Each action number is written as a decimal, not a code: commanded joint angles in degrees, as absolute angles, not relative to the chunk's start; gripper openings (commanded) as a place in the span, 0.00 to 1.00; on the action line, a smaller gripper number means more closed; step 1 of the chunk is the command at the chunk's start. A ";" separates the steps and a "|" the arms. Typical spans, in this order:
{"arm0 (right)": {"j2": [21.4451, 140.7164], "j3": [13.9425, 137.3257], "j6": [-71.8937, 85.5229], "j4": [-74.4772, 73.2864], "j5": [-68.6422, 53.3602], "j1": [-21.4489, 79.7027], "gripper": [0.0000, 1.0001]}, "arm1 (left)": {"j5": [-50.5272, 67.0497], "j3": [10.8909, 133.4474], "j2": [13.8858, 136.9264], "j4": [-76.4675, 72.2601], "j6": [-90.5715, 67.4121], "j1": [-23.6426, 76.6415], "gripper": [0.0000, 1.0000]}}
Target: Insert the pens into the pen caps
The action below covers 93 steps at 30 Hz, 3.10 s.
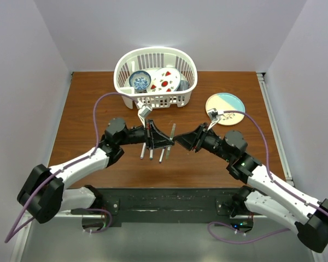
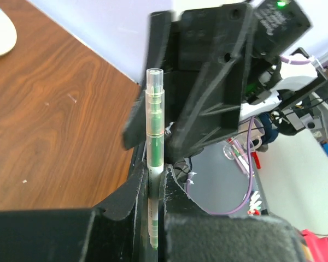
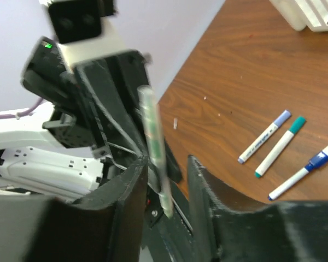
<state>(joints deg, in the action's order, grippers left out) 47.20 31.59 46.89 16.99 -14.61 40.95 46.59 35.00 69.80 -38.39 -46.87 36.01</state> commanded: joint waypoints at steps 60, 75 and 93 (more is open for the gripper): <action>49.14 28.20 46.41 8.22 -15.75 51.15 0.00 | 36.81 55.64 75.41 -27.77 -33.84 33.57 0.00; 46.93 56.67 20.69 -13.06 0.71 51.15 0.65 | 42.89 46.48 65.92 -9.25 -24.35 33.66 0.00; 51.50 56.42 -50.61 -18.90 -9.49 51.42 0.79 | 61.25 45.70 69.69 -4.66 -41.22 33.66 0.00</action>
